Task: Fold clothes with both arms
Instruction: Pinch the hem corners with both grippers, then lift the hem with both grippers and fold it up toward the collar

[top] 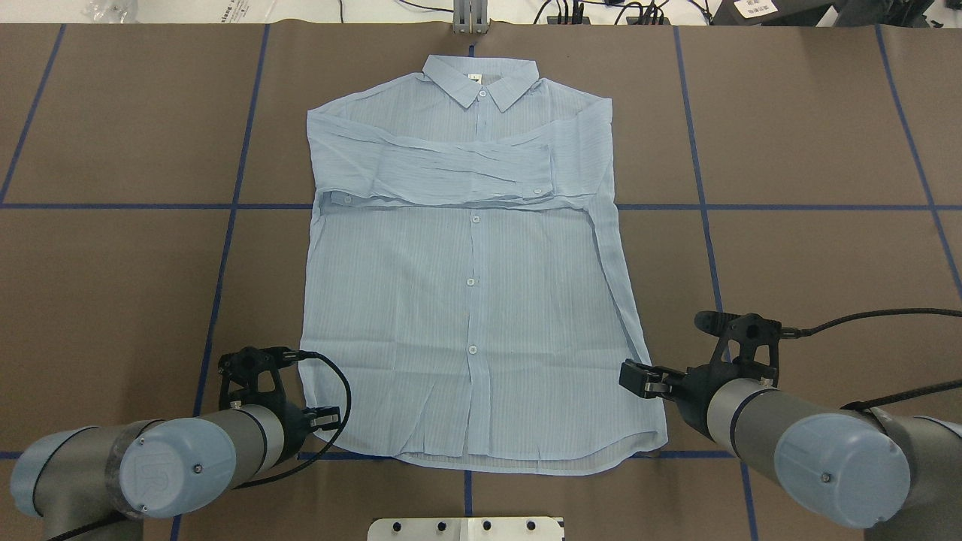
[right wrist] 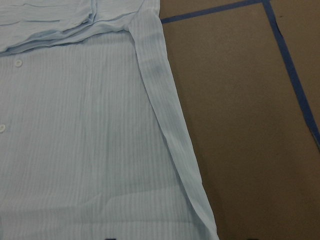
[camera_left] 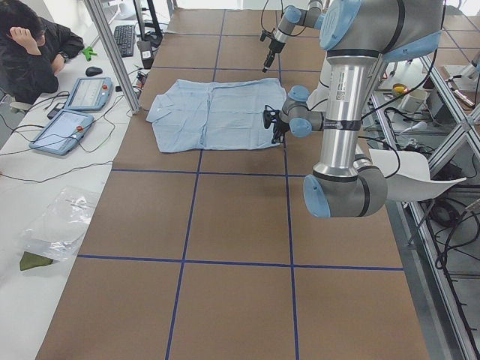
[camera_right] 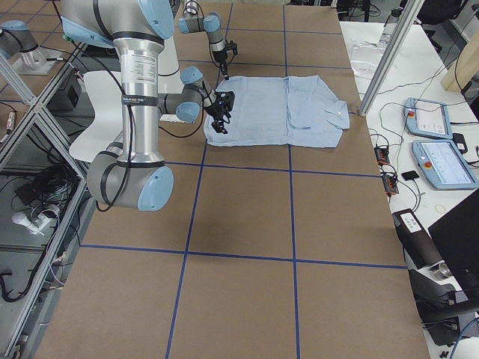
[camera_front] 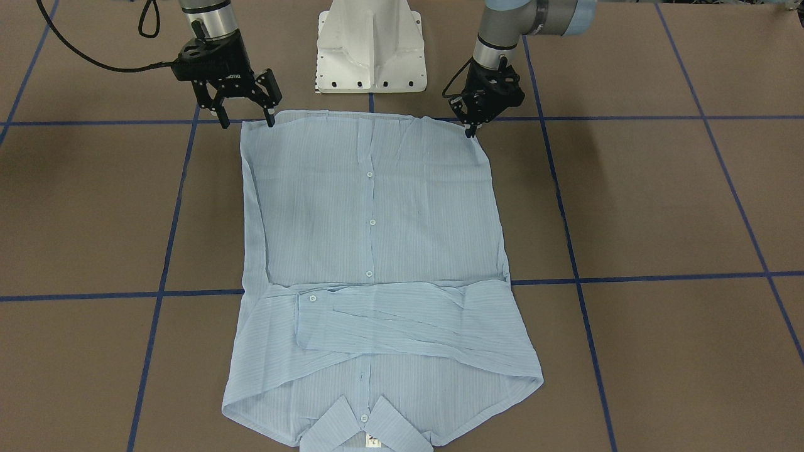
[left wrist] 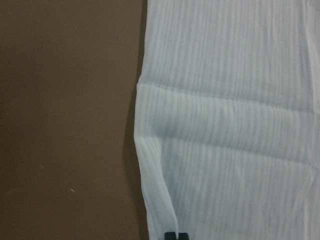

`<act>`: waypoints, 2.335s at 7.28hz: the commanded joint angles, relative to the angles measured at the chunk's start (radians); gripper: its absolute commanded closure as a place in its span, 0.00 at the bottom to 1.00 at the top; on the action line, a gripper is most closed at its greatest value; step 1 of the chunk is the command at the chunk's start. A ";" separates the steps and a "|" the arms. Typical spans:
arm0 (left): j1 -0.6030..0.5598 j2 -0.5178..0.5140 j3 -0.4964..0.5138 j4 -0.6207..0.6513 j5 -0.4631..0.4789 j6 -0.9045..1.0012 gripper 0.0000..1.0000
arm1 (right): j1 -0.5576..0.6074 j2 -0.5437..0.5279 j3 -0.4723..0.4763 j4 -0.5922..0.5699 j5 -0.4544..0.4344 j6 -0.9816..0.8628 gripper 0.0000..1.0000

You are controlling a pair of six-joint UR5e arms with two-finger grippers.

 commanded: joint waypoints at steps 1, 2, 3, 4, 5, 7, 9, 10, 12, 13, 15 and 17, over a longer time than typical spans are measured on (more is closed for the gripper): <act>0.004 -0.001 -0.002 -0.001 0.004 -0.002 1.00 | -0.039 -0.012 -0.042 0.003 -0.030 0.005 0.35; 0.002 -0.001 -0.004 -0.001 0.009 -0.002 1.00 | -0.063 -0.012 -0.054 0.000 -0.047 0.007 0.37; 0.002 -0.003 -0.005 0.000 0.011 -0.002 1.00 | -0.092 -0.012 -0.067 0.000 -0.067 0.028 0.38; 0.004 -0.003 -0.005 0.000 0.011 -0.002 1.00 | -0.127 -0.012 -0.067 -0.003 -0.094 0.064 0.41; 0.005 -0.003 -0.007 0.000 0.011 -0.002 1.00 | -0.148 -0.011 -0.065 -0.032 -0.111 0.068 0.43; 0.005 -0.004 -0.007 0.000 0.011 -0.002 1.00 | -0.172 -0.012 -0.065 -0.067 -0.121 0.077 0.47; 0.004 -0.010 -0.007 0.000 0.012 -0.002 1.00 | -0.186 -0.011 -0.065 -0.075 -0.127 0.079 0.57; 0.004 -0.013 -0.008 0.000 0.011 -0.002 1.00 | -0.185 -0.009 -0.065 -0.080 -0.127 0.079 0.72; 0.004 -0.029 -0.010 0.000 0.012 -0.003 1.00 | -0.183 -0.012 -0.064 -0.087 -0.128 0.077 1.00; 0.004 -0.032 -0.011 0.000 0.011 -0.002 1.00 | -0.183 -0.012 -0.065 -0.089 -0.137 0.077 1.00; -0.002 -0.030 -0.048 0.003 0.006 0.004 1.00 | -0.183 -0.026 -0.045 -0.094 -0.157 0.077 1.00; -0.012 0.028 -0.191 0.032 -0.027 0.119 1.00 | -0.178 -0.051 0.209 -0.270 -0.080 0.076 1.00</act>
